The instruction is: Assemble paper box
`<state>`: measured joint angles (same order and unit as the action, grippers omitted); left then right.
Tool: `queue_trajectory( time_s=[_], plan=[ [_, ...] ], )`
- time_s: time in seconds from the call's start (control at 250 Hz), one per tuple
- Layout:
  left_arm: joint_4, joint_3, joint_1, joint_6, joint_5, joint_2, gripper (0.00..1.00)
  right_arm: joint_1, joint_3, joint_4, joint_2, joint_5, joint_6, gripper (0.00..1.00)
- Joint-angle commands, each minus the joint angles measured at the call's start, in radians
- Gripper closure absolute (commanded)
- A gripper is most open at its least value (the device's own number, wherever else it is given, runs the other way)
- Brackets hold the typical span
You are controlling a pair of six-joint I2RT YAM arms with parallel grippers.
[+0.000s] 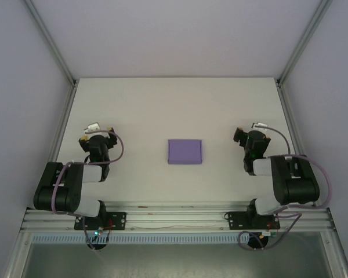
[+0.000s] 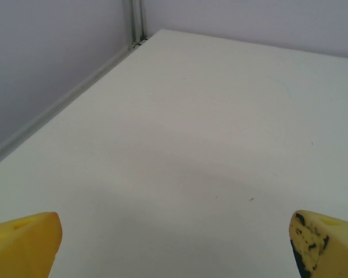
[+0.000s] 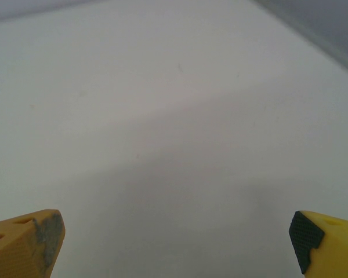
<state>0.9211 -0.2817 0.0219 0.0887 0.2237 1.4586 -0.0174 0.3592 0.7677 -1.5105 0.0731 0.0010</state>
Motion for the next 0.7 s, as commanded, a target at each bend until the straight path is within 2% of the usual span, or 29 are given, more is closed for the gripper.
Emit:
queue_trajectory(
  time_s=[0.0, 0.068, 0.132, 0.204, 0.272, 0.348, 0.42, 0.696],
  plan=[
    [0.209, -0.006, -0.012, -0.068, -0.08, 0.095, 0.0, 0.03, 0.02, 0.112, -0.005, -0.039, 0.031, 0.0],
    [0.019, -0.054, -0.01, -0.035, -0.086, 0.038, 0.0, 0.03, 0.041, 0.035, 0.018, -0.008, 0.042, 0.0],
    [0.173, -0.018, -0.01, -0.061, -0.083, 0.083, 0.0, 0.029, 0.028, 0.074, 0.008, -0.011, 0.037, 0.0],
    [0.047, -0.047, -0.009, -0.043, -0.085, 0.045, 0.0, 0.03, 0.034, 0.055, 0.015, -0.012, 0.039, 0.0],
    [0.134, -0.026, -0.011, -0.056, -0.083, 0.068, 0.0, 0.03, 0.032, 0.066, 0.01, -0.012, 0.037, 0.0],
    [0.063, -0.043, -0.011, -0.047, -0.085, 0.047, 0.0, 0.03, 0.032, 0.058, 0.013, -0.012, 0.038, 0.0],
    [0.111, -0.031, -0.011, -0.054, -0.083, 0.062, 0.0, 0.03, 0.032, 0.059, 0.013, -0.012, 0.037, 0.0],
    [0.088, -0.036, -0.011, -0.051, -0.084, 0.054, 0.0, 0.03, 0.031, 0.06, 0.013, -0.012, 0.037, 0.0]
  ],
)
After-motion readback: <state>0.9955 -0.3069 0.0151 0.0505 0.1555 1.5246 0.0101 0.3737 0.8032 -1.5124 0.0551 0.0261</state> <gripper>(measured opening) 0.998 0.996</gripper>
